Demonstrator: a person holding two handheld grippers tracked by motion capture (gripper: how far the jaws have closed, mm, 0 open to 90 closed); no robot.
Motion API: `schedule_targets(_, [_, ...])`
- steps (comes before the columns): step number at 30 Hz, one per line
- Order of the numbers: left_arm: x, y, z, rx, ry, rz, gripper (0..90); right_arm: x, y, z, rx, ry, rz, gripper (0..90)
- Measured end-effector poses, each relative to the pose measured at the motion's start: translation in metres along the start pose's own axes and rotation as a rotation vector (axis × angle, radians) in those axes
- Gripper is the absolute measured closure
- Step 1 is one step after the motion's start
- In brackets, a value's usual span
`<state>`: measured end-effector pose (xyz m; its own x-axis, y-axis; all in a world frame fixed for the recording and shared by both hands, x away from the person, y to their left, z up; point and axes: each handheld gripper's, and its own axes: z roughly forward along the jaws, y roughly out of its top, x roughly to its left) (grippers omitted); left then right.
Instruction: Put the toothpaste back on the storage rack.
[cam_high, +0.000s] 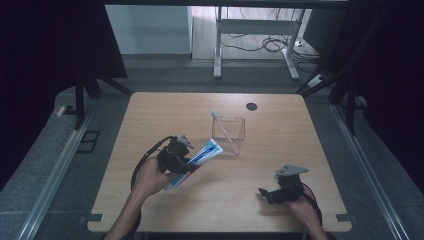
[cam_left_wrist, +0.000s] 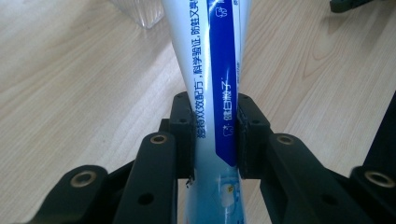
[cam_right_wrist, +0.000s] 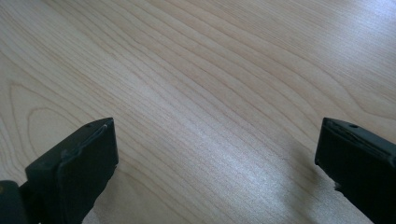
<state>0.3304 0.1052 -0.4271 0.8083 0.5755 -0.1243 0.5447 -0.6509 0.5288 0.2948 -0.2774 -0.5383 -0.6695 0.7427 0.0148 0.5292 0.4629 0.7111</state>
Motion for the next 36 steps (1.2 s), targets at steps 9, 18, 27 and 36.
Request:
schedule_targets(9, [0.002,0.008,-0.006,-0.040,0.015,-0.006,72.3,0.000,0.000,0.000,0.006,-0.004,-0.004,0.0])
schedule_targets(18, [0.007,0.017,-0.008,-0.082,0.020,-0.022,72.3,0.000,0.000,0.000,0.005,-0.005,-0.002,0.0])
schedule_targets(27, [0.010,0.030,-0.007,-0.118,0.029,-0.029,72.4,0.000,0.000,0.000,0.006,-0.004,-0.003,0.0])
schedule_targets(36, [0.013,0.040,-0.008,-0.153,0.041,-0.033,72.4,0.000,0.000,0.000,0.004,-0.002,0.000,0.0])
